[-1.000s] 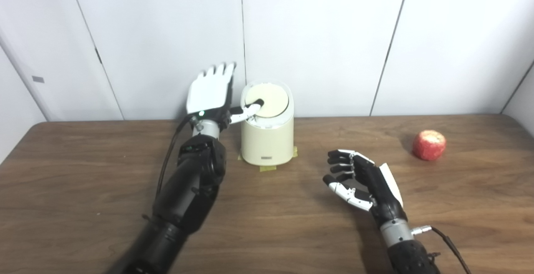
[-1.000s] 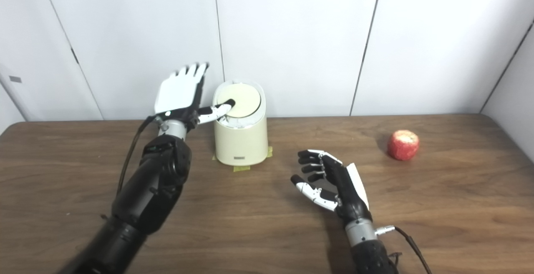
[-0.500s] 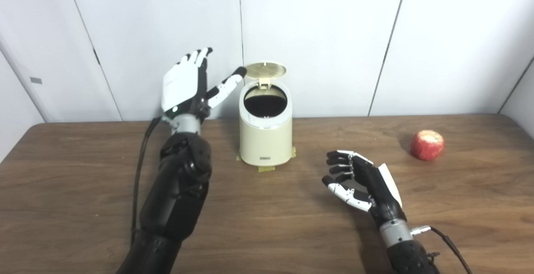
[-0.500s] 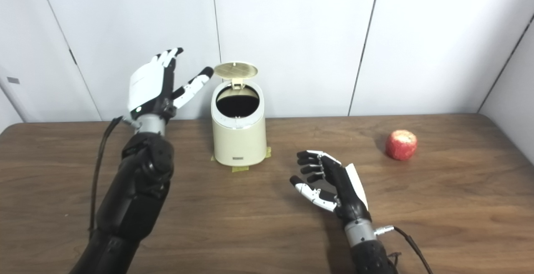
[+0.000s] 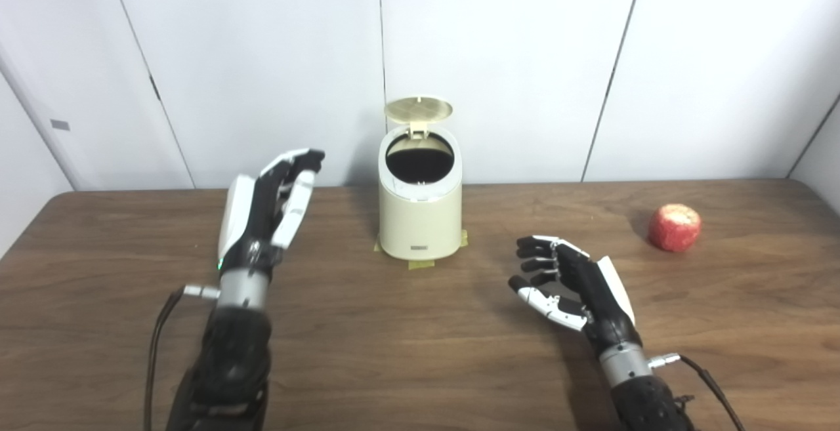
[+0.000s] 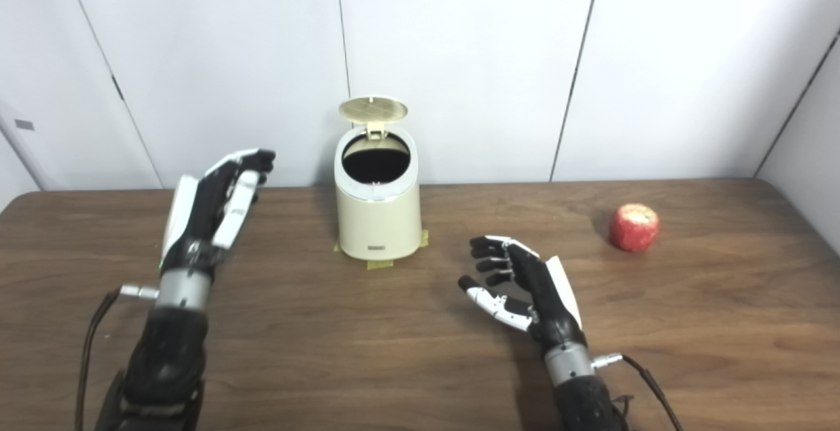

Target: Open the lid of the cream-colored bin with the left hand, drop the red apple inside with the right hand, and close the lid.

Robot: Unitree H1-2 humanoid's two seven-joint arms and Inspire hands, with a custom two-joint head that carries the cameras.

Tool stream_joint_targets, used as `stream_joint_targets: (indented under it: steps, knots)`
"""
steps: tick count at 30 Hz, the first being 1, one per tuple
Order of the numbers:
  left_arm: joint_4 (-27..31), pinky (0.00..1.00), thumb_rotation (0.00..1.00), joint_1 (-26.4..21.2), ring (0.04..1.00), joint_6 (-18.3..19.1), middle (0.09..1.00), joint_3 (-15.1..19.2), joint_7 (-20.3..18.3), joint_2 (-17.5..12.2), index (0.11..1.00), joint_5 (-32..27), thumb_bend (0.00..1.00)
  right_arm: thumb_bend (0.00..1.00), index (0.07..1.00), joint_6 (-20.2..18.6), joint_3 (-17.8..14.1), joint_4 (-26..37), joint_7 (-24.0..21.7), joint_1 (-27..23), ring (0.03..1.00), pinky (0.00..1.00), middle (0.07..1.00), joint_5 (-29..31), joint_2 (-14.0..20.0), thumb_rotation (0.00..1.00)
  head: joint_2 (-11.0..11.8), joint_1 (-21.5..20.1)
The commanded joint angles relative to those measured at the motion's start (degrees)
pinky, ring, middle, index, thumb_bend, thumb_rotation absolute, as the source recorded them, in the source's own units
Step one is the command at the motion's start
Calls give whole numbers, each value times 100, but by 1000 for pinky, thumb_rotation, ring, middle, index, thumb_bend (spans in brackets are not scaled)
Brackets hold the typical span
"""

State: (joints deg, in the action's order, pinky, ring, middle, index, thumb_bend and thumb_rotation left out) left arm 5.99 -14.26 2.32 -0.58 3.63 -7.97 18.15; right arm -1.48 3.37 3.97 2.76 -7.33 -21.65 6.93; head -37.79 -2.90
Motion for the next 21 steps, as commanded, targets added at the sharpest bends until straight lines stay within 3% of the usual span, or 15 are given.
stream_joint_targets:
  steps: [1, 5, 7, 9, 12, 14, 16, 21]
  knots:
    - [-86, 633, 722, -81, 713, -566, 730, 99, -27, -89, 733, -375, 190, 350, 684, -11, 0, 435, 20, -458, 636, 516, 681, -413, 292, 330, 1, -15]
    - [-315, 645, 762, 176, 729, -892, 746, 159, -161, -136, 747, -780, 241, 597, 731, -420, 76, 966, -495, -870, 619, 469, 734, -1062, 928, 295, -8, -58]
    - [-361, 639, 763, 249, 724, -975, 743, 158, -139, -135, 745, -780, 257, 680, 749, -556, 104, 1105, -708, -1023, 645, 497, 746, -1259, 1181, 317, -7, -66]
    - [-455, 622, 728, 362, 714, -1159, 732, 145, -91, -129, 738, -724, 255, 756, 768, -526, 103, 1041, -1093, -1370, 705, 585, 770, -1329, 1729, 342, -7, -72]
    - [-535, 612, 654, 455, 710, -1334, 728, 114, -108, -140, 733, -677, 235, 878, 785, -640, 94, 813, -1765, -1912, 777, 665, 800, -1237, 2419, 302, -16, -61]
    - [-531, 616, 617, 485, 714, -1340, 732, 104, -143, -144, 737, -687, 237, 918, 804, -980, 193, 732, -2338, -2246, 822, 697, 837, -1345, 2798, 286, -30, -68]
    - [-534, 613, 585, 512, 714, -1352, 732, 102, -142, -143, 738, -666, 247, 972, 804, -1130, 305, 614, -2685, -2499, 819, 654, 852, -1451, 3077, 302, -40, -72]
    - [-620, 616, 590, 510, 716, -1428, 734, 124, -133, -145, 737, -689, 272, 1000, 788, -1267, 558, 114, -3067, -2943, 805, 617, 831, -1679, 3397, 235, -44, -98]
